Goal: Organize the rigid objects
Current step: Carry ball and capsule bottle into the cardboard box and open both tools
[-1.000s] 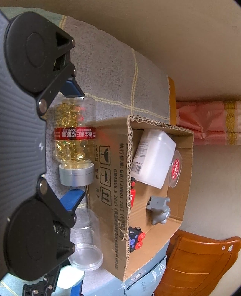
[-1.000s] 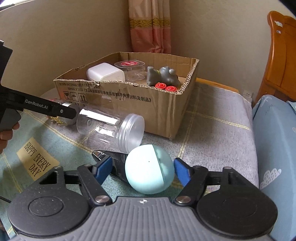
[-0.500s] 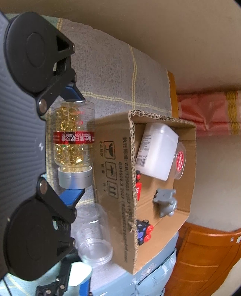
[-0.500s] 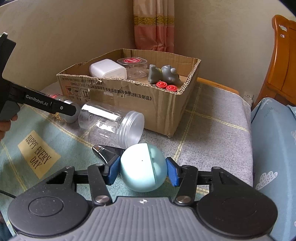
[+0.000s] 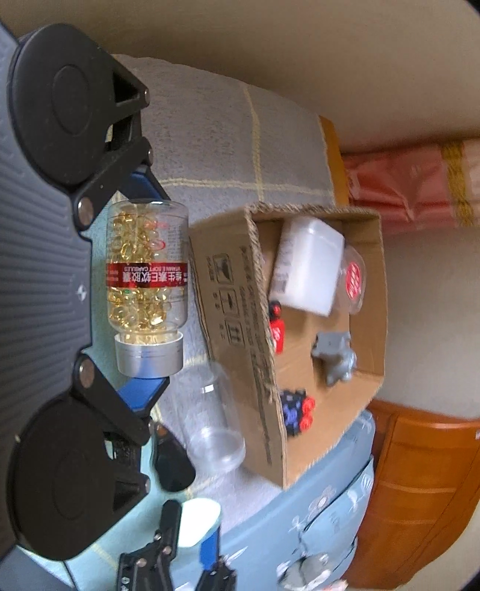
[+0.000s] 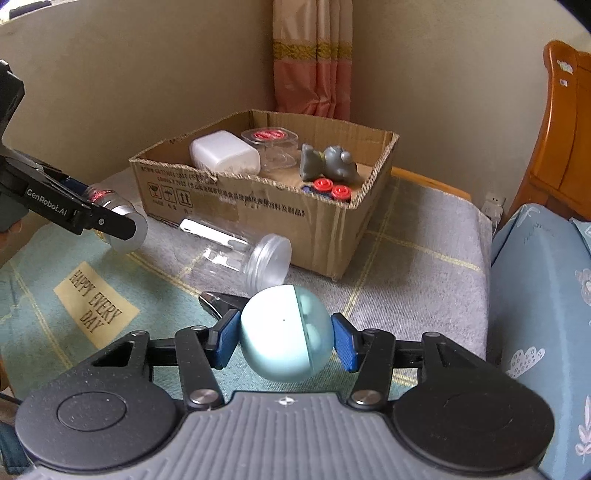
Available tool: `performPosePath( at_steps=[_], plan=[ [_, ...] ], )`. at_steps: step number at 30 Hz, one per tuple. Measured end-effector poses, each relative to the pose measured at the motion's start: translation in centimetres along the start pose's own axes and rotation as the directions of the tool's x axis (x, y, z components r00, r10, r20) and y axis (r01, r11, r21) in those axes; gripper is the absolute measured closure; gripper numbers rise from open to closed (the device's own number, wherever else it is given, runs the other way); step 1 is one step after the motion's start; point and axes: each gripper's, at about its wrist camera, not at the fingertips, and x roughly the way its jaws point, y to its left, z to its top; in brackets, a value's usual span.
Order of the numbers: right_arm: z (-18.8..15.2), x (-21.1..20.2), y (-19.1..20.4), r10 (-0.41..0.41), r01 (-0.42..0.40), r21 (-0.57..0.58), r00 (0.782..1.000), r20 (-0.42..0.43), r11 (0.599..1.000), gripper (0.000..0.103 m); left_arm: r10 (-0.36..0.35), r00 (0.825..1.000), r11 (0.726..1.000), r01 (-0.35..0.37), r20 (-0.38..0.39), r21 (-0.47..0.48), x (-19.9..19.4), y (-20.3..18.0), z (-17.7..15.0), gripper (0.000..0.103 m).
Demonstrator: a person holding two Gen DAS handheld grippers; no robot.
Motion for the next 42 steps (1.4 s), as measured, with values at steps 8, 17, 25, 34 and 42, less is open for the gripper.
performPosePath(
  at_steps=[8, 17, 25, 34, 42],
  plan=[
    [2.1, -2.2, -0.2, 0.016, -0.014, -0.031, 0.998, 0.054, 0.999, 0.045, -0.04, 0.997, 0.992, 0.032, 0.067, 0.121, -2.2, -2.5, 3.1, 0.011],
    [5.3, -3.2, -1.0, -0.002, 0.011, -0.071, 0.992, 0.128, 0.997, 0.045, -0.06, 0.991, 0.98, 0.036, 0.121, 0.193, -0.4, -4.5, 7.5, 0.011],
    [7.3, -3.3, -2.4, -0.025, 0.034, -0.059, 0.987, 0.158, 0.998, 0.045, -0.076, 0.993, 0.975, 0.054, 0.096, 0.214, 3.1, -5.7, 10.0, 0.011],
    [8.2, -2.8, -3.2, -0.036, 0.043, -0.041, 0.986, 0.163, 0.998, 0.045, -0.032, 0.987, 0.963, -0.012, 0.158, 0.268, 5.0, -7.4, 10.5, 0.008],
    [8.9, -2.1, -3.1, -0.028, 0.032, -0.031, 0.988, 0.151, 0.999, 0.045, -0.035, 0.992, 0.97, 0.004, 0.123, 0.243, 2.5, -6.0, 8.5, 0.008]
  ],
)
